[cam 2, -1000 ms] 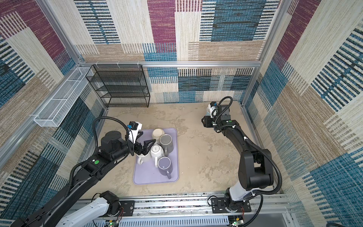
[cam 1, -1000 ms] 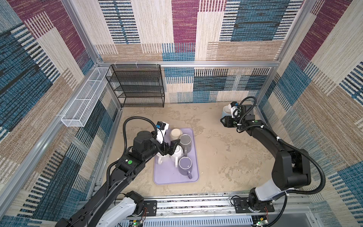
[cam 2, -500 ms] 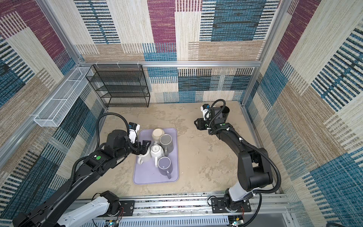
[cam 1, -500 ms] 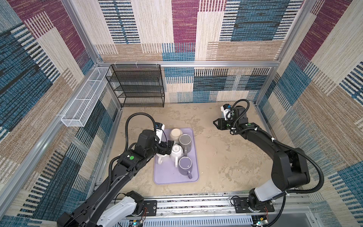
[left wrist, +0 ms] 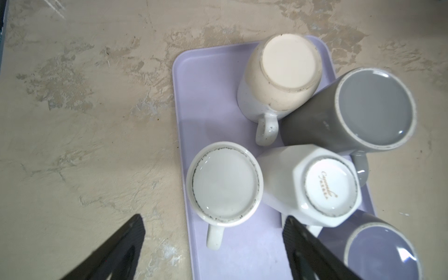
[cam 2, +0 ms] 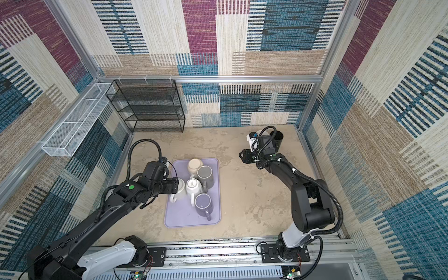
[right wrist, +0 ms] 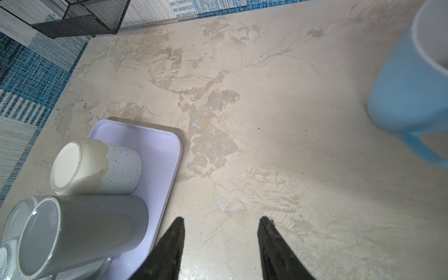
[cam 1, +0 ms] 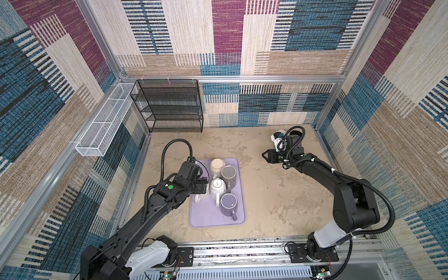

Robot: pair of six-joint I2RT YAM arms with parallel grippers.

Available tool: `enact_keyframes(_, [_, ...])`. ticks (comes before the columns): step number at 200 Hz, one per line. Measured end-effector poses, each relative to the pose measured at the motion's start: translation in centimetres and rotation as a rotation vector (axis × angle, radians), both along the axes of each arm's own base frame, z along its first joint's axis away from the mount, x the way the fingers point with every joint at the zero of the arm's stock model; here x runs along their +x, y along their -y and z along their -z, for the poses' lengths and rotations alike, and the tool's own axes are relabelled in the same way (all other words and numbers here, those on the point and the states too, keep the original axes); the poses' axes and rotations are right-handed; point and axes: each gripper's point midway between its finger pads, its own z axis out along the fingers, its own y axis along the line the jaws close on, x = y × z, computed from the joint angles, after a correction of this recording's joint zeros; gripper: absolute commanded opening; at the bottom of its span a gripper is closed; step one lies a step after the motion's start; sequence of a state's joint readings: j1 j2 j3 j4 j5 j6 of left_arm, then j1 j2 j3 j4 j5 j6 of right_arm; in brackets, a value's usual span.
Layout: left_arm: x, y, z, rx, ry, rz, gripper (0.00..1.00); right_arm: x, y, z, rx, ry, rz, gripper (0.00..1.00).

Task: Turn the mug right side up
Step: 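Move the left gripper over the tray's white mugs while the right gripper withdraws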

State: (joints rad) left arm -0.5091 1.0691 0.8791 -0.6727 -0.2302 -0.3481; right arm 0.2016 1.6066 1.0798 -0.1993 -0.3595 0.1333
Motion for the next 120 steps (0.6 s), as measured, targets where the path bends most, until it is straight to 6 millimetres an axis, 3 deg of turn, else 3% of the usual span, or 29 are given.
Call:
enact_keyframes(82, [-1.8, 0.5, 4.6, -0.031, -0.165, -0.033, 0.86, 0.0, -0.1, 0.2, 0.004, -0.007, -0.005, 0.52])
enact_keyframes(120, [-2.4, 0.7, 5.8, -0.038, -0.206, -0.030, 0.83, -0.1, -0.1, 0.4, 0.003, -0.011, -0.004, 0.52])
